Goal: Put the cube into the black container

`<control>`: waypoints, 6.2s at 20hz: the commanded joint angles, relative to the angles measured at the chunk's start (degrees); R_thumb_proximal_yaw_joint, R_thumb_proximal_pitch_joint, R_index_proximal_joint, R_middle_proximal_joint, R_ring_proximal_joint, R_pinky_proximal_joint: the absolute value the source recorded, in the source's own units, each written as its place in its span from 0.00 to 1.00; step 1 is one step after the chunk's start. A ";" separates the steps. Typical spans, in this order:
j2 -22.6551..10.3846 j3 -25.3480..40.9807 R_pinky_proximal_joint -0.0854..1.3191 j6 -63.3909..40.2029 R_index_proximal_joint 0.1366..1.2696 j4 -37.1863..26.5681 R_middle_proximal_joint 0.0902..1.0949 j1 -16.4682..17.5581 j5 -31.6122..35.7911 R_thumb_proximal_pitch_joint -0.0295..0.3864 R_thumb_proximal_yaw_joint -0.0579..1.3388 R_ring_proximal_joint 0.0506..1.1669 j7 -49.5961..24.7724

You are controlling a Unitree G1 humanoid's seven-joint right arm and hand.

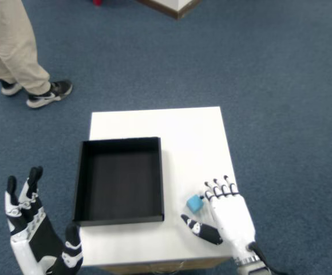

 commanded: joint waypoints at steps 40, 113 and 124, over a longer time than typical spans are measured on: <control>-0.39 -1.28 0.11 0.69 0.44 -2.63 0.22 -4.41 -1.93 0.04 0.26 0.16 2.68; 1.14 -8.04 0.17 -3.46 0.88 -1.66 0.40 -1.80 -10.66 0.43 0.88 0.24 -1.14; 0.25 -5.60 0.15 -12.21 0.88 -6.56 0.38 -3.46 -8.53 0.44 0.90 0.23 -16.98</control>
